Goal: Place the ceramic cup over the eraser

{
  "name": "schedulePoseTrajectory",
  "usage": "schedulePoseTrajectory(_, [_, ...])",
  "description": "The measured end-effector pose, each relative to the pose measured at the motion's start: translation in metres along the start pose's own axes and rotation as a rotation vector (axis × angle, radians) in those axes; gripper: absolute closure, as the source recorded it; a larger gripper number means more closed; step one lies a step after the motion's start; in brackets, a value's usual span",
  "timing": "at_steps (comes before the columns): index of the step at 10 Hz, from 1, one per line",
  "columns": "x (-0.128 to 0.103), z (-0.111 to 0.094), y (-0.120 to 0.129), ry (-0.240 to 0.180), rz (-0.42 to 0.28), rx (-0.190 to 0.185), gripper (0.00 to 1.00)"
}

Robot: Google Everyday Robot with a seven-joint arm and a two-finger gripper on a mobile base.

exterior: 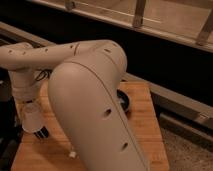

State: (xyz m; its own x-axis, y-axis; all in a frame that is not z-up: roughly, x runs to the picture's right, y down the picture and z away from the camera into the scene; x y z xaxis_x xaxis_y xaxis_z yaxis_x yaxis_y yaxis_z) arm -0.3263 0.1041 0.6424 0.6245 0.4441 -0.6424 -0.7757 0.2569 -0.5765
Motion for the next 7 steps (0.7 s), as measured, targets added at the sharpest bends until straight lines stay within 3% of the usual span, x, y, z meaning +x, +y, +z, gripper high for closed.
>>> schedulePoseTrajectory(3, [-0.004,0.011,0.002,0.021,-0.005,-0.027,0.55])
schedulePoseTrajectory(5, [-0.006,0.013,0.002,0.023,-0.013,-0.032,0.53])
schedulePoseTrajectory(7, [-0.007,0.018,0.004,0.034,-0.02,-0.039,0.38])
